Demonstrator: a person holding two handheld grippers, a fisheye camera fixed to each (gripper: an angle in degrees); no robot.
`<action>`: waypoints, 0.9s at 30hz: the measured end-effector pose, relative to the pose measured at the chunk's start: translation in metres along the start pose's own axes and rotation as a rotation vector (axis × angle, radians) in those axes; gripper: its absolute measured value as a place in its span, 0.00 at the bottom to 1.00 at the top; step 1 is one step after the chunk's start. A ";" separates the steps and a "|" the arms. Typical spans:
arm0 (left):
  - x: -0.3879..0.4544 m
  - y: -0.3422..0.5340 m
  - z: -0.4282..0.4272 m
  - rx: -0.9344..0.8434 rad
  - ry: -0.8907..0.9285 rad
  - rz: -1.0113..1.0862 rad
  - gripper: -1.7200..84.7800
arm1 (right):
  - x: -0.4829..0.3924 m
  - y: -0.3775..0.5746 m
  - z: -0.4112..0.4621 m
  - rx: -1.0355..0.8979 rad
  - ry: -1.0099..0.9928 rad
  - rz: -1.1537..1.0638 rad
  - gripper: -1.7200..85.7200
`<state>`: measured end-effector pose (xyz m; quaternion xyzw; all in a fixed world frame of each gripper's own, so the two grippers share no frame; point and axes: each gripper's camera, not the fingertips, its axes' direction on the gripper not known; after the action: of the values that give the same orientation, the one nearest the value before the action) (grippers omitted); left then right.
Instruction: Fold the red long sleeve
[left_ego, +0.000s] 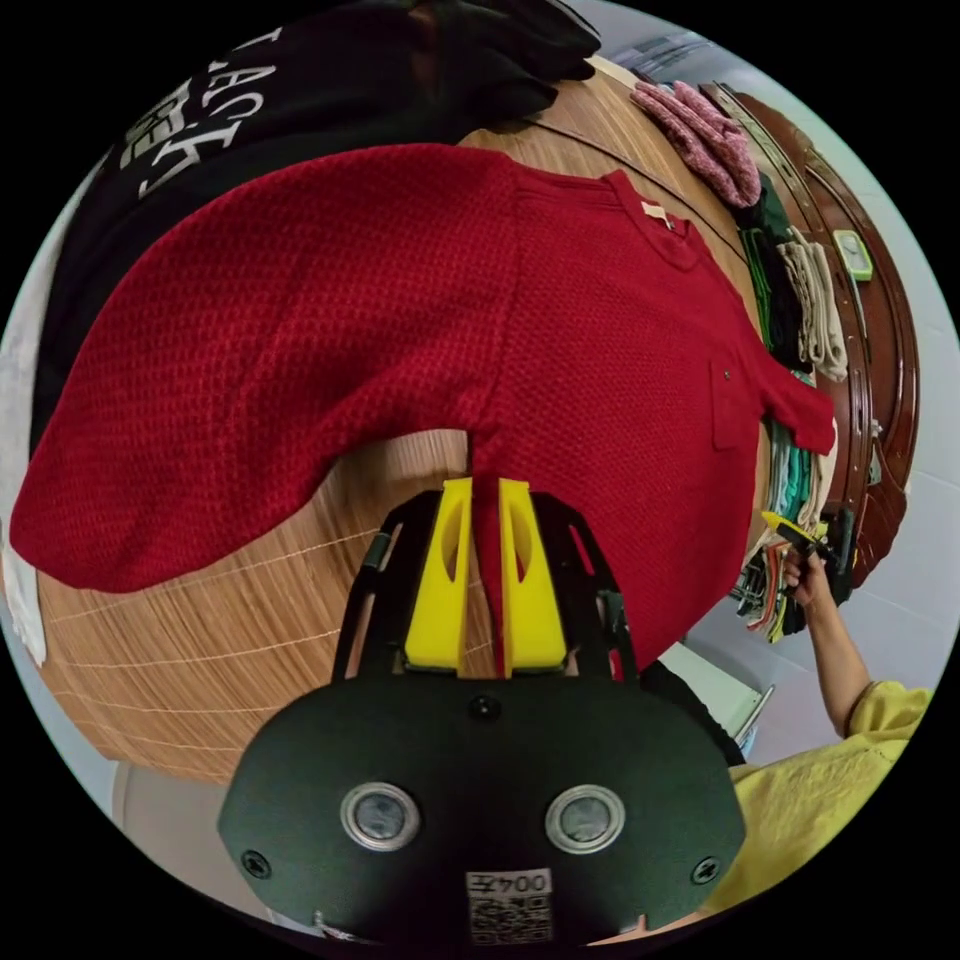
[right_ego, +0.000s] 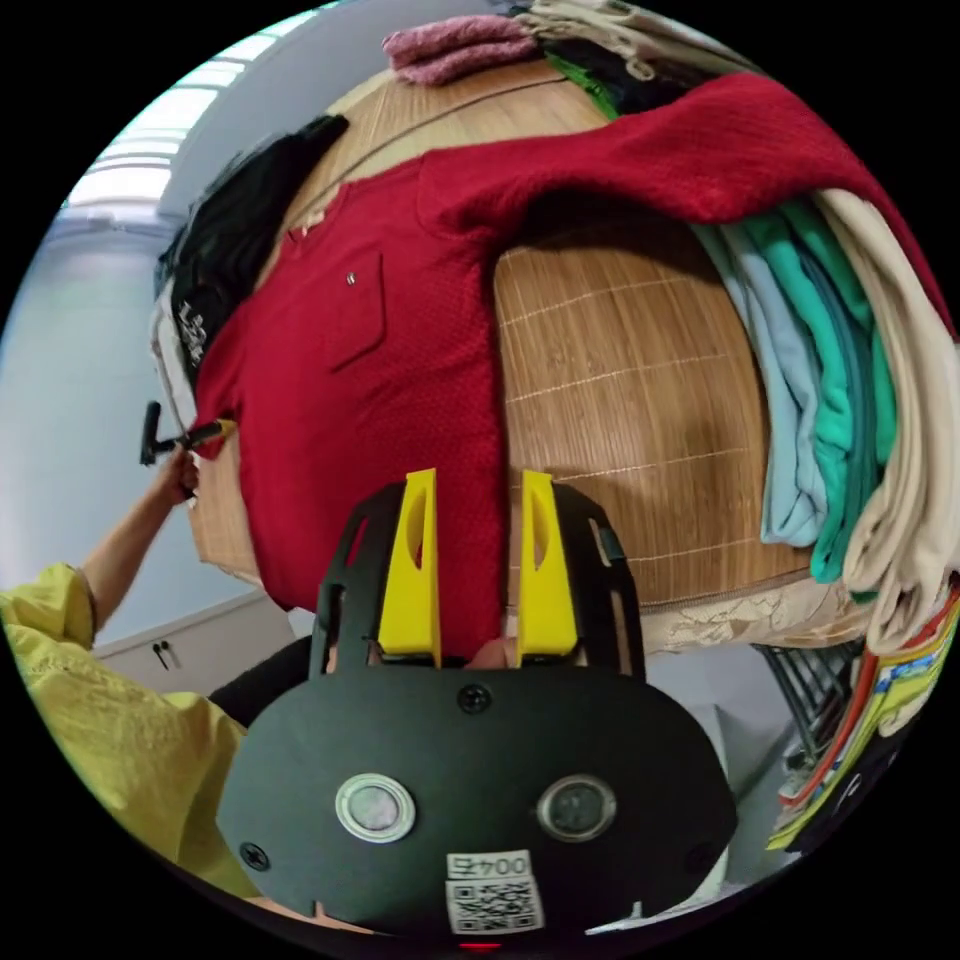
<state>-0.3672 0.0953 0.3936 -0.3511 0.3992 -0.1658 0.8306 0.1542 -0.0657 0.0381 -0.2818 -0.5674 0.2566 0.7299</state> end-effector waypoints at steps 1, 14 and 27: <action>0.008 0.006 -0.002 -0.001 -0.026 0.018 0.06 | 0.006 0.008 -0.021 0.067 -0.044 0.038 0.16; 0.078 0.090 0.046 -0.036 0.128 -0.010 0.05 | 0.225 0.098 -0.228 0.864 -0.640 0.741 0.13; 0.164 0.101 0.101 -0.141 0.191 0.066 0.05 | 0.304 0.111 -0.204 0.831 -0.685 0.889 0.14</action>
<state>-0.1865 0.1202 0.2756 -0.3777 0.4986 -0.1426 0.7671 0.4151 0.1994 0.1273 -0.0881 -0.4512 0.8012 0.3830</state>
